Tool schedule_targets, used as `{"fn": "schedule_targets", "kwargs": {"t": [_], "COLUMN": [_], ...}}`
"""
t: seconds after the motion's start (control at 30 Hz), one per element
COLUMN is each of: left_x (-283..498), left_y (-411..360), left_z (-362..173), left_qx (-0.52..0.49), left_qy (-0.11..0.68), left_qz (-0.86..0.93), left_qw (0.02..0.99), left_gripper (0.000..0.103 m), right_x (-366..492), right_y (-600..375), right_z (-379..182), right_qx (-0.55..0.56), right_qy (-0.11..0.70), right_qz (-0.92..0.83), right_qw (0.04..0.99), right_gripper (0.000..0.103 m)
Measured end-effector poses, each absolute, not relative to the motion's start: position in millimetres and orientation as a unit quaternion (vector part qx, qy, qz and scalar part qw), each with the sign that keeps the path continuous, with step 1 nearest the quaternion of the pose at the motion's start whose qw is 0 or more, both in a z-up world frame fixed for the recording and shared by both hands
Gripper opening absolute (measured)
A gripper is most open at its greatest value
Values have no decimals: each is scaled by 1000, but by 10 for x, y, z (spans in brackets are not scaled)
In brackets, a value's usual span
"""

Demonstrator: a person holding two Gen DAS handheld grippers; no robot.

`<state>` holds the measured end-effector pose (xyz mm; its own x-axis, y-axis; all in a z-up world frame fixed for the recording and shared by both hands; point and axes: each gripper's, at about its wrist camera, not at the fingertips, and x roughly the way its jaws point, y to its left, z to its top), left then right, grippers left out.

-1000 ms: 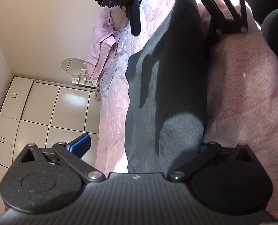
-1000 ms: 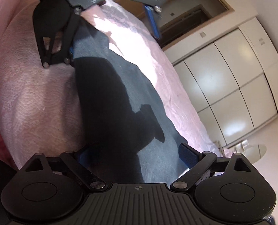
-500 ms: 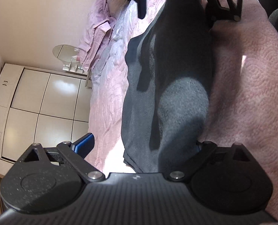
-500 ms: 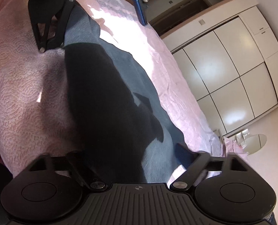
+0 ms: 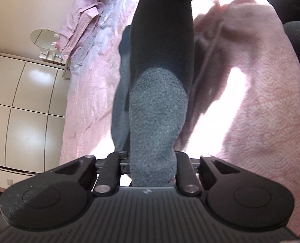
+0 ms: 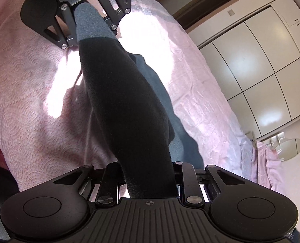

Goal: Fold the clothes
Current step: 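Grasp the folded sweater ends with the left gripper while the right gripper grasps beside it, then lift the folded sweater with both grippers and carry it to the clothes stack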

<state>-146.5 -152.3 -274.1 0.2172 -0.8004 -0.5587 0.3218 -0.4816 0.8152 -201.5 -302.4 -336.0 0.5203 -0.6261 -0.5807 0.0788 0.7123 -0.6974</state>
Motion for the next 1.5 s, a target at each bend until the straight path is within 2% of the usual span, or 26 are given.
{"fn": "schedule_targets", "kwargs": {"t": [0.73, 0.93, 1.17, 1.37, 1.5], "left_x": [-1811, -1973, -2110, -2161, -2216], "left_y": [-1591, -2021, -2930, -3208, -3260], "left_z": [-2128, -1921, -1672, -1321, -781], "left_qx": [596, 577, 570, 577, 582], "left_qy": [-248, -265, -285, -263, -239], "left_qz": [-590, -599, -609, -632, -652], "left_qw": [484, 489, 471, 446, 423], "left_gripper": [16, 15, 15, 15, 14], "right_x": [-2474, -2697, -2848, -2923, -3010], "right_y": [-2749, -3088, -3862, -4288, -4403], "right_z": [-2816, -2574, -2330, -1819, -1223], "right_qx": [-303, -291, -282, -253, -235], "right_qy": [421, 401, 381, 398, 432], "right_qz": [-257, -276, -286, -293, -282], "right_qw": [816, 824, 833, 832, 824], "right_gripper": [21, 21, 21, 21, 21]}}
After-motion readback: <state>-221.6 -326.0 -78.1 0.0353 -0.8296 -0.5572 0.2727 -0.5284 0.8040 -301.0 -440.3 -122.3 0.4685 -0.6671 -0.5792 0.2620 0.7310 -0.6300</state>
